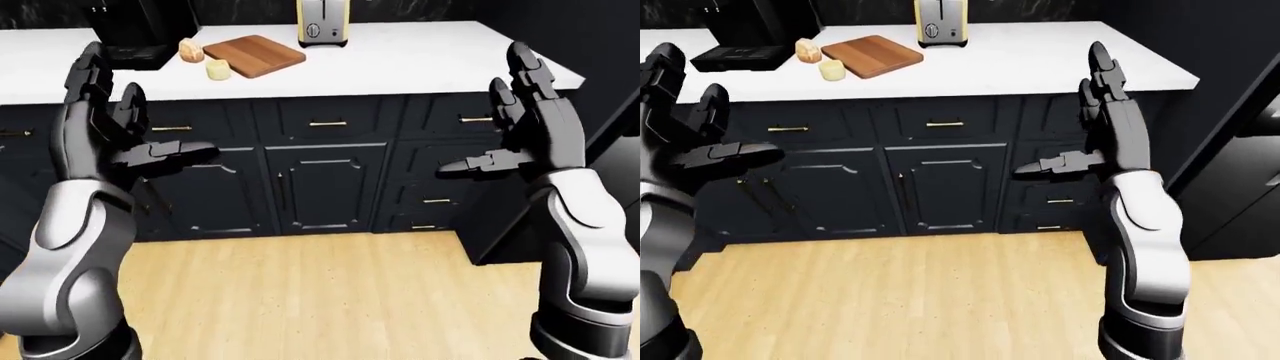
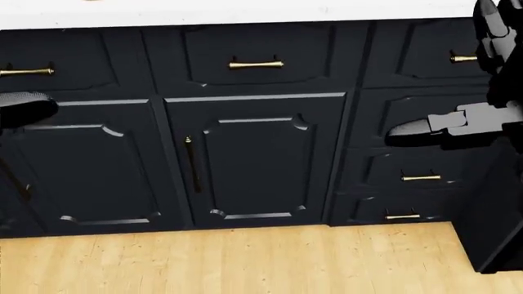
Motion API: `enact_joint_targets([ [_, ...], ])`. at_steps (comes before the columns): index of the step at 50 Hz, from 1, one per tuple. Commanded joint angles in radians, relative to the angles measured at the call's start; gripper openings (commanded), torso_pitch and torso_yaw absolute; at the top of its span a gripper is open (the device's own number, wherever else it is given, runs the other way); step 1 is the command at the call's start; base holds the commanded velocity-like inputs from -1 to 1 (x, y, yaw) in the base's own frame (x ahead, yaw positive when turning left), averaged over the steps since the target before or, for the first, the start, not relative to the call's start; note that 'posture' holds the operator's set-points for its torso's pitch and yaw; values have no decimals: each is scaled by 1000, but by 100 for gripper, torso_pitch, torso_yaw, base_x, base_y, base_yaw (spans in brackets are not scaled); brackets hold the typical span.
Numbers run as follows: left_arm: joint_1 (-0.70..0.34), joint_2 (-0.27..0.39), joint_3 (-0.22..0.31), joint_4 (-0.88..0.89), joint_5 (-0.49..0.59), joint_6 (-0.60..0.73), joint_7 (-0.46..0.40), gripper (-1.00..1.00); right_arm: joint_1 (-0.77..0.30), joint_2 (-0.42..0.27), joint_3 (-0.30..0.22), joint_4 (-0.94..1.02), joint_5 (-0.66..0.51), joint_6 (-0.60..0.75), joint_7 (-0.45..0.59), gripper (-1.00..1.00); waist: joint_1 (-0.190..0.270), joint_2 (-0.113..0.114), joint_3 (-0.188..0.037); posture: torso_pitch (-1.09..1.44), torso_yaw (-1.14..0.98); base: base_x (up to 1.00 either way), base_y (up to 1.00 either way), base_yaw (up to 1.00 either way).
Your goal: Place the bread and cheese on the cutting board.
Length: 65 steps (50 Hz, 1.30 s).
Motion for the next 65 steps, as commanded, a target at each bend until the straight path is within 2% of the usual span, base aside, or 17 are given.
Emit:
enact_joint_targets([
  [1,-26,21,10,-22,-15,-28,6,100,-34,-21,-9,-33,-3,-23,7,100,0,1,-21,0,0,0,0,0],
  [7,-37,46,18,-14,-35,-28,18,100,-50,-36,-9,-34,-20,-21,28,100,-2,6,-40,0,0,1,3,0],
  [17,-36,64,25,-4,-44,-36,22,100,-55,-39,-6,-38,-43,-14,48,100,-7,44,-12,0,0,8,11,0],
  [22,-37,67,27,-7,-49,-32,26,100,-56,-39,-7,-42,-48,-7,56,100,-4,-5,-12,0,0,10,12,0],
  [24,-41,70,26,-7,-50,-30,27,100,-60,-40,-7,-41,-48,-5,58,100,0,-50,-16,0,0,11,13,0],
  [28,-35,71,28,-3,-47,-36,23,100,-60,-38,-8,-43,-49,2,60,100,-3,-39,-12,0,0,11,12,0],
  [34,-33,72,30,-5,-47,-36,22,100,-61,-42,-9,-49,-50,10,66,100,-8,12,-1,0,0,13,12,0],
  [37,-32,71,27,-2,-44,-40,19,100,-60,-43,-13,-46,-48,8,68,100,-15,103,-21,0,0,17,12,0],
  [38,-33,72,27,-1,-43,-41,18,100,-60,-43,-12,-44,-49,6,68,100,-5,70,-16,0,0,18,12,0],
  [47,-32,70,27,-12,-37,-36,19,100,-55,-42,-15,-55,-48,14,69,100,4,7,0,0,0,20,10,0],
  [51,-32,74,32,-13,-39,-33,17,100,-55,-40,-13,-49,-48,7,69,100,9,-87,-22,0,0,22,10,0],
  [52,-35,75,33,-14,-42,-30,19,100,-55,-41,-13,-48,-48,7,70,100,-2,-36,-11,0,0,22,10,0],
  [53,-31,74,32,-12,-39,-35,18,100,-55,-41,-14,-49,-48,8,70,100,5,-57,-12,0,0,23,11,0],
  [56,-38,77,32,-9,-40,-32,18,100,-55,-42,-14,-46,-48,6,71,100,-1,-44,-18,0,0,21,11,0],
  [60,-48,81,34,-11,-49,-22,26,100,-57,-43,-15,-52,-47,14,70,100,-8,4,0,0,0,21,11,0],
  [63,-45,82,35,-12,-52,-23,29,100,-61,-44,-16,-60,-44,25,67,100,-18,78,-16,0,0,21,13,0],
  [65,-41,81,33,-10,-51,-28,28,100,-59,-44,-17,-56,-44,21,66,100,-7,73,-19,0,0,18,14,0],
])
